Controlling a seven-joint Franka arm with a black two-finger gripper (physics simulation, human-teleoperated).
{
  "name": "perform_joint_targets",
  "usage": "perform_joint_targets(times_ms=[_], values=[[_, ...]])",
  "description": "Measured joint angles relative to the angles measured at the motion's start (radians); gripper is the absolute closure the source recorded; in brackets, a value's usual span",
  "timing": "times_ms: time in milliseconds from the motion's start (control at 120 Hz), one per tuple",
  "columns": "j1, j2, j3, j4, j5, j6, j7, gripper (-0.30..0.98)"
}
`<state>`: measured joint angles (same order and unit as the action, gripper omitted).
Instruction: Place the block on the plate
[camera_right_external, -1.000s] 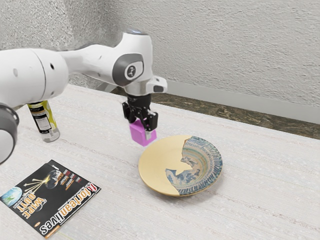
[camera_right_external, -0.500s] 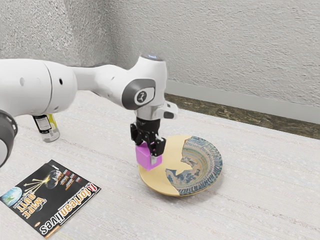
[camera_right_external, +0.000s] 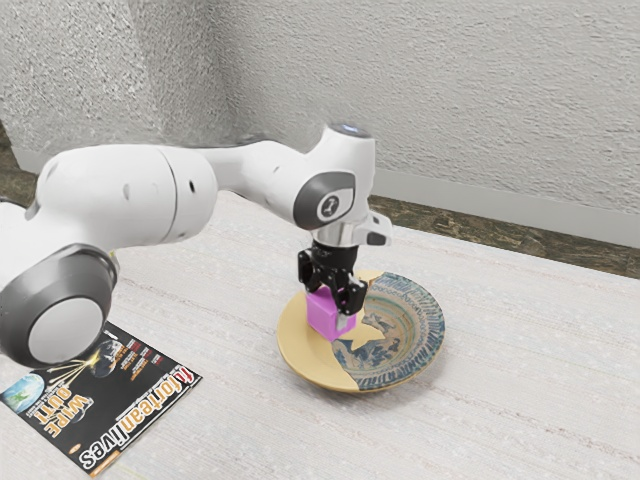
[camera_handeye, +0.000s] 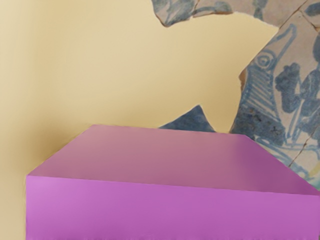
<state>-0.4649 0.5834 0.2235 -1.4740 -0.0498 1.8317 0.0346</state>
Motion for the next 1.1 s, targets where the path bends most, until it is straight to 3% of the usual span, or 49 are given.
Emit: perform_joint_targets(times_ms=[217,517,733,1100], values=[[0.000,0.029,-0.008,0.004,-0.008,-0.008,-0.003,0.26],[0.000,0.026,-0.010,0.018,-0.013,-0.015,-0.003,0.07],[0.005,-0.178,-0.011,-0.036,-0.002,-0.041,-0.004,0.02],[0.334,-0.454,-0.215,-0.031,0.044,-0.226,-0.027,0.00]])
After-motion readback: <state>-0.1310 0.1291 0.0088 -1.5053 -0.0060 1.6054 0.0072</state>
